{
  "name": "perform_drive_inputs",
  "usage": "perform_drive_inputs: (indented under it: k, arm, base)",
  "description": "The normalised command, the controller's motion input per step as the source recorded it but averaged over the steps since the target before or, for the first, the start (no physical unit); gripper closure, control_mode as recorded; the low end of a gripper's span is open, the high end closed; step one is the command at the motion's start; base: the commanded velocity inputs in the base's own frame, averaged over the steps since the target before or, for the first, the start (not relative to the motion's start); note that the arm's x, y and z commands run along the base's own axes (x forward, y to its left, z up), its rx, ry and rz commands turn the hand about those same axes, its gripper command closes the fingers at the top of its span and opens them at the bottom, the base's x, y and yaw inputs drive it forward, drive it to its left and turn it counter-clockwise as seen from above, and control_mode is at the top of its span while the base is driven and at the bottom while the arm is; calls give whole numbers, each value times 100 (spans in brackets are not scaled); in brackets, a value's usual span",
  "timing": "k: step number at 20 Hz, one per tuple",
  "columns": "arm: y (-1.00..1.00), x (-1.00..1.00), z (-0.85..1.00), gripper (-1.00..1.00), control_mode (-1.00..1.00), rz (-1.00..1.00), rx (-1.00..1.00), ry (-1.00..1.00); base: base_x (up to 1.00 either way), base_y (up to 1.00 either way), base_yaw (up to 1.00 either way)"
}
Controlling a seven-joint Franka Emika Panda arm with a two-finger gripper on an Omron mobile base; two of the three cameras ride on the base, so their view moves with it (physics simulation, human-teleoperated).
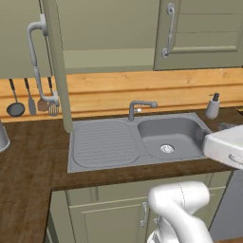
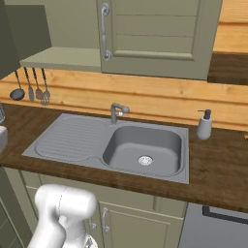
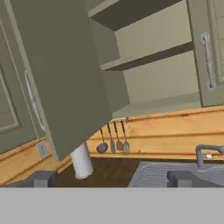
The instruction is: Pick the kettle from the counter and place it on the tray. Then pick the mug from the cabinet and place it on the tray. Then close the cabinet doors.
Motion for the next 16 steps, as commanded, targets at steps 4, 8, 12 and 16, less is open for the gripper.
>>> perform_drive_inputs:
  k: [4,8,12,16]
  arm:
    - [50,-34,-3,-100,-100,19,-25,-57]
    - [59,-9,0,-100,-100,16,-24,-56]
    - [55,-6,0,-100,-100,5,-25,-55]
    - [56,0,0,-100,-100,-1,-25,-48]
  base:
    - [0,0,0]
    - [0,0,0]
    - [0,0,0]
    - [0,0,0]
